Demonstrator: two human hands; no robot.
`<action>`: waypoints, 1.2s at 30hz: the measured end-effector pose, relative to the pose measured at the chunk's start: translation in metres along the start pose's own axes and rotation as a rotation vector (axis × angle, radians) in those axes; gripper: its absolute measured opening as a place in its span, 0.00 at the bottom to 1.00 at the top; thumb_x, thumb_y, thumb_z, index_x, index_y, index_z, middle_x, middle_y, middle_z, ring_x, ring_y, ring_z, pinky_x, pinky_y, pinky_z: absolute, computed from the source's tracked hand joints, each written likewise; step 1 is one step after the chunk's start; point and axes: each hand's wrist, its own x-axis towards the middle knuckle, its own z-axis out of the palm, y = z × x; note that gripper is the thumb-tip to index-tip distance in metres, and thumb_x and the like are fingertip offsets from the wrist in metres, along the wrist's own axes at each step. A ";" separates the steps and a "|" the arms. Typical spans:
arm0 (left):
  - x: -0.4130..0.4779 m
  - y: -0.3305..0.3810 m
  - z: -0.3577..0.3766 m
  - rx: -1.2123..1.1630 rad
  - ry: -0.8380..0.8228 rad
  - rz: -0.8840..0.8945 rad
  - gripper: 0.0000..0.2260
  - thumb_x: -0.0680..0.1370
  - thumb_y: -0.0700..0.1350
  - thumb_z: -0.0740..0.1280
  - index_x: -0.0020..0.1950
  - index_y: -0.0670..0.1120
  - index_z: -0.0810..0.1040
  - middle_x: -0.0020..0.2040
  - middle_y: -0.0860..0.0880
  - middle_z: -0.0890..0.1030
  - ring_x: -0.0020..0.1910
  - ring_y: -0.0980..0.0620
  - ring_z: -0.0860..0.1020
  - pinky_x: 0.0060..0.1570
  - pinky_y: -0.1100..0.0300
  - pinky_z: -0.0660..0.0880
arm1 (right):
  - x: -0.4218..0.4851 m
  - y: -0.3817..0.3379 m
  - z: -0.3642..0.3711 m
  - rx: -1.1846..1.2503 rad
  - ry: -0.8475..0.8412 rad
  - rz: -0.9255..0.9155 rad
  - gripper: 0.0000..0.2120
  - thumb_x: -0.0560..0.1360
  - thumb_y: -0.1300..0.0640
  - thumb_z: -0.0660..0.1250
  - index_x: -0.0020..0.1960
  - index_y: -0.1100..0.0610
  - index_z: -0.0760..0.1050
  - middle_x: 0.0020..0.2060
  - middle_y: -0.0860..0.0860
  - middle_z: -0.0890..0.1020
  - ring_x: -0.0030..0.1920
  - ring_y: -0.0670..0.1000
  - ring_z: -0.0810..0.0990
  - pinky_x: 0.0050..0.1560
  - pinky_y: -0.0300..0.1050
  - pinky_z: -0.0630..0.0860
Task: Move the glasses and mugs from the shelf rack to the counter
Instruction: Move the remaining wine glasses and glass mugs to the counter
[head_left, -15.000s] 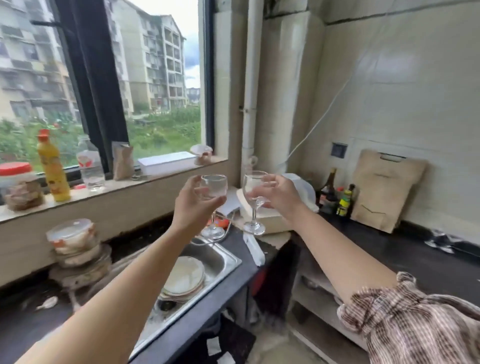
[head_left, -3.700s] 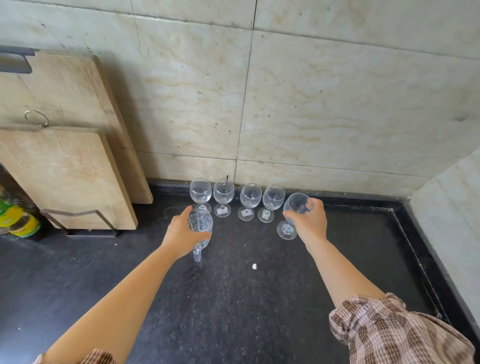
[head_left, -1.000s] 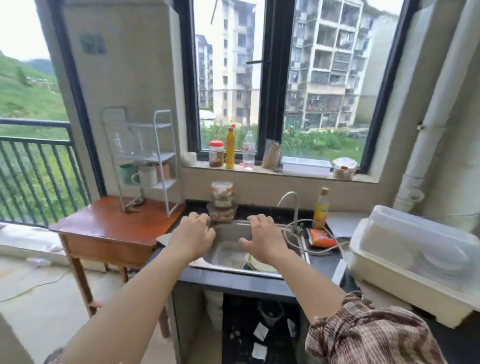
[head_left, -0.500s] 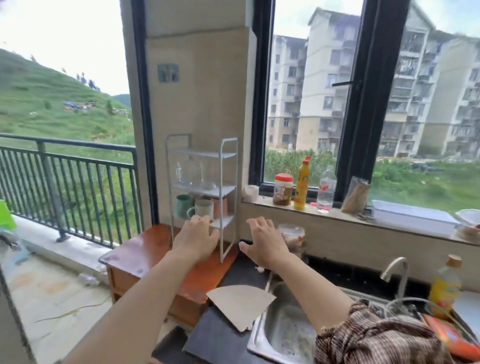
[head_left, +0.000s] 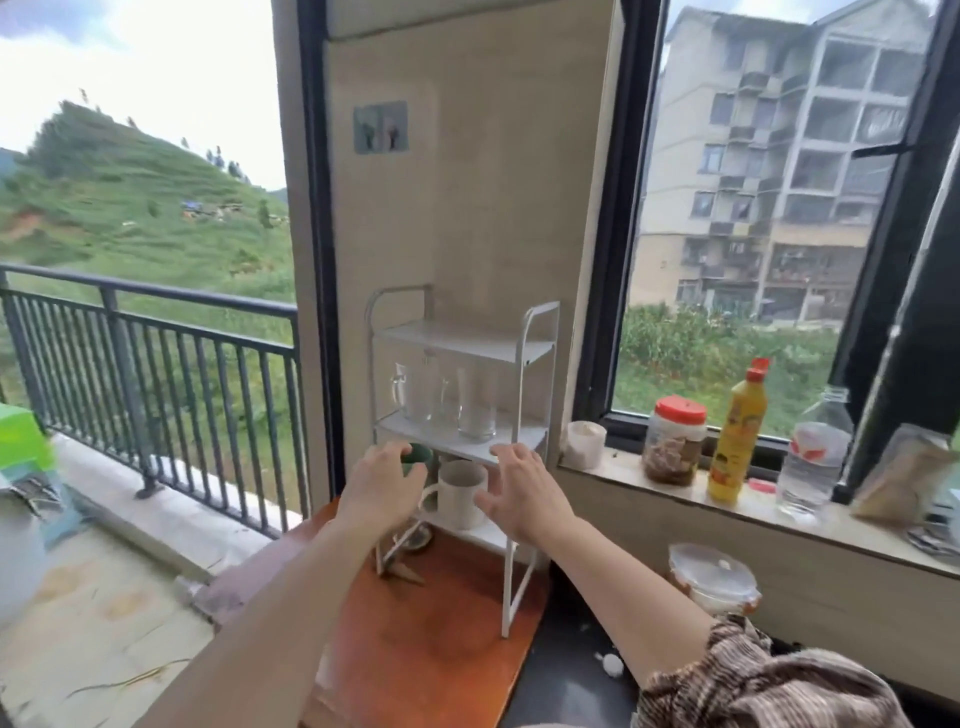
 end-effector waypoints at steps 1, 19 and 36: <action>0.016 -0.006 0.002 -0.009 0.000 -0.006 0.19 0.77 0.50 0.60 0.66 0.46 0.71 0.64 0.43 0.73 0.62 0.43 0.72 0.59 0.52 0.68 | 0.014 -0.001 0.007 0.010 0.001 0.006 0.31 0.75 0.48 0.64 0.73 0.59 0.60 0.69 0.56 0.68 0.69 0.56 0.64 0.67 0.51 0.65; 0.223 -0.072 0.042 -0.470 -0.098 0.023 0.20 0.80 0.52 0.58 0.68 0.44 0.67 0.65 0.43 0.75 0.62 0.45 0.73 0.57 0.53 0.70 | 0.209 0.002 0.079 0.576 0.474 0.535 0.29 0.71 0.52 0.70 0.68 0.54 0.63 0.57 0.49 0.72 0.58 0.51 0.71 0.53 0.42 0.65; 0.245 -0.073 0.041 -0.846 -0.115 -0.089 0.12 0.79 0.54 0.60 0.40 0.48 0.74 0.41 0.46 0.77 0.46 0.45 0.76 0.49 0.49 0.74 | 0.198 -0.003 0.084 0.491 0.487 0.494 0.27 0.64 0.46 0.77 0.56 0.55 0.70 0.45 0.44 0.75 0.45 0.44 0.74 0.34 0.31 0.65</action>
